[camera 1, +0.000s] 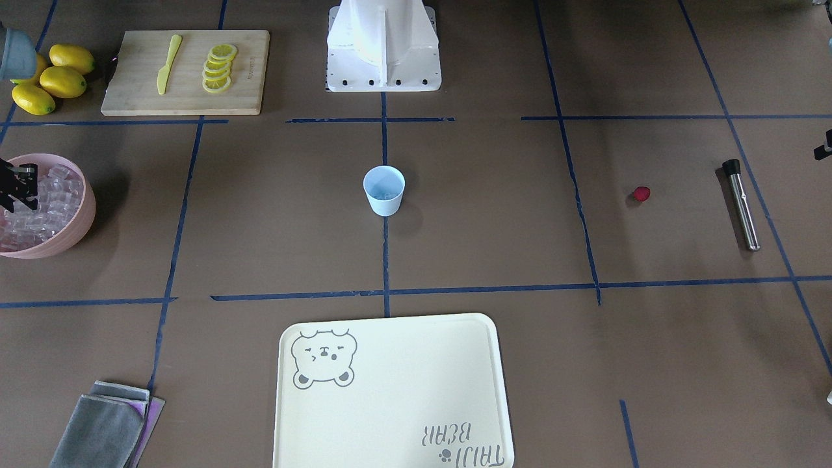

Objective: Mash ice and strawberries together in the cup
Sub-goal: 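Lower the right gripper into the bowl and grasp a third ice cube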

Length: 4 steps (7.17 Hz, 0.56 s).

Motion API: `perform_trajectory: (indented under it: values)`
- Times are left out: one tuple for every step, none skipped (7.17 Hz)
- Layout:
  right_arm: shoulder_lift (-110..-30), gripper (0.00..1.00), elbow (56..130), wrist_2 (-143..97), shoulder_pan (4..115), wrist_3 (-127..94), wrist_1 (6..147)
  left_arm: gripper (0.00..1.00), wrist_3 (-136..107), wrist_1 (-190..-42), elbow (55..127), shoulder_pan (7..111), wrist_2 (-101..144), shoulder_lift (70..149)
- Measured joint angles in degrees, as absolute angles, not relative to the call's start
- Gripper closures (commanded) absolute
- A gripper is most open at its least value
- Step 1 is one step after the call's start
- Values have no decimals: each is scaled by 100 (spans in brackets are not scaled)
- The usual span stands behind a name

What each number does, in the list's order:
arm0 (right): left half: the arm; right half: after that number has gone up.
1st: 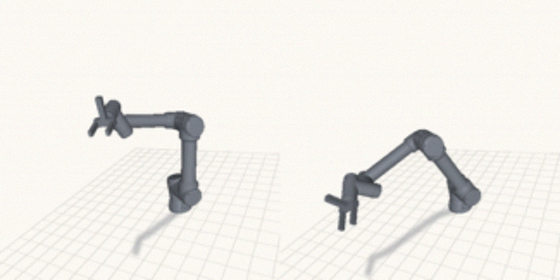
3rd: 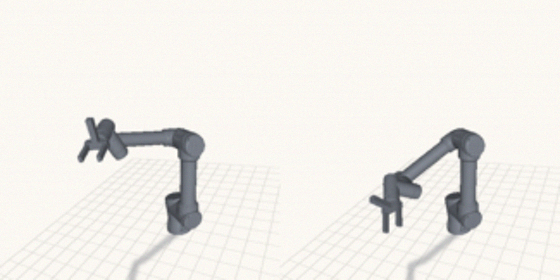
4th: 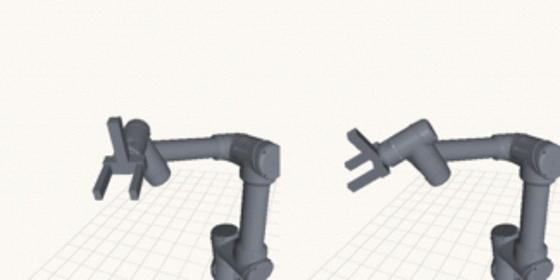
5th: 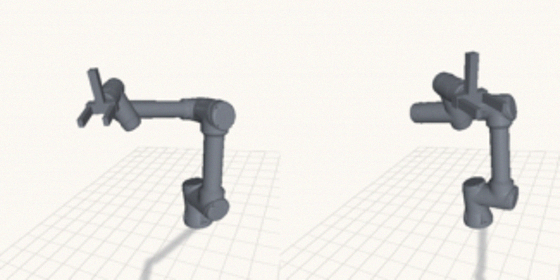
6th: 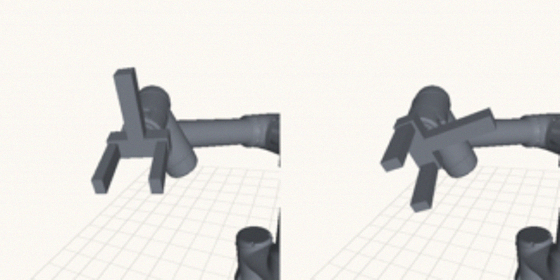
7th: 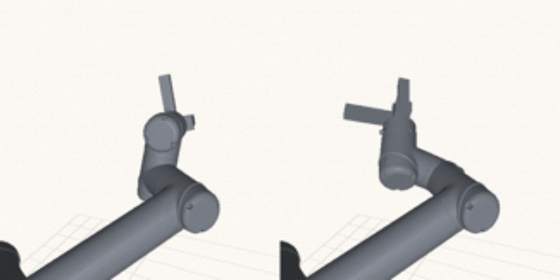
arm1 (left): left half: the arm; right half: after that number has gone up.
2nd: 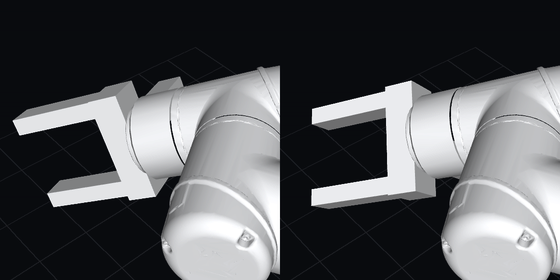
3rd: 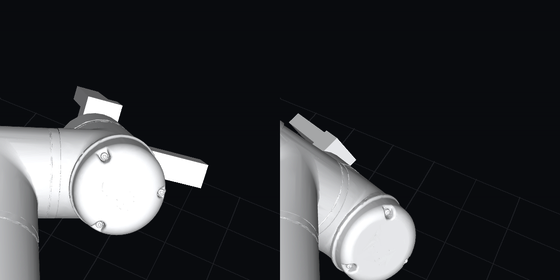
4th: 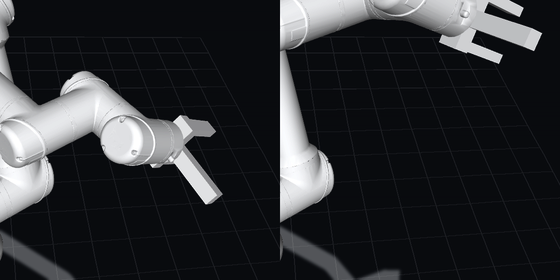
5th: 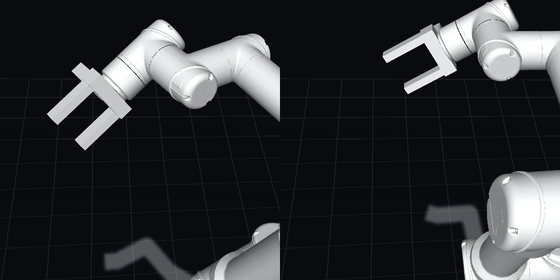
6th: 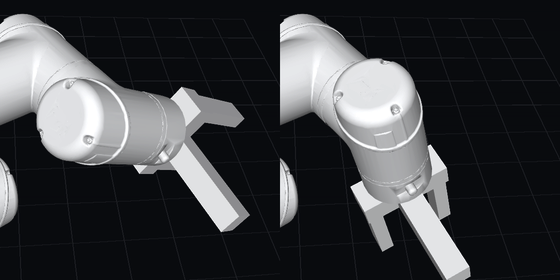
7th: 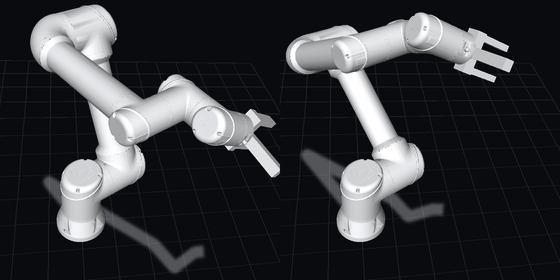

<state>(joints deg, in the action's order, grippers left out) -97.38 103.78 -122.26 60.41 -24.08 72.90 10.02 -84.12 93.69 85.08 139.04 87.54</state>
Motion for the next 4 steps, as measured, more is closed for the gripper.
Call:
perform_trajectory:
  values:
    - [-9789, 94, 10608, -12244, 6051, -2408, 7424, 0, 1000, -8411, 9369, 8508, 13904, 8754]
    - [-9864, 91, 11032, -12259, 6078, -2408, 7760, 0, 998, -8411, 9368, 8508, 13904, 8754]
    - [-9869, 92, 11518, -12265, 6127, -2410, 8229, 0, 998, -8411, 9364, 8508, 13904, 8754]
    - [-9745, 92, 11890, -12278, 6168, -2444, 8610, 0, 996, -8411, 9362, 8508, 13904, 8754]
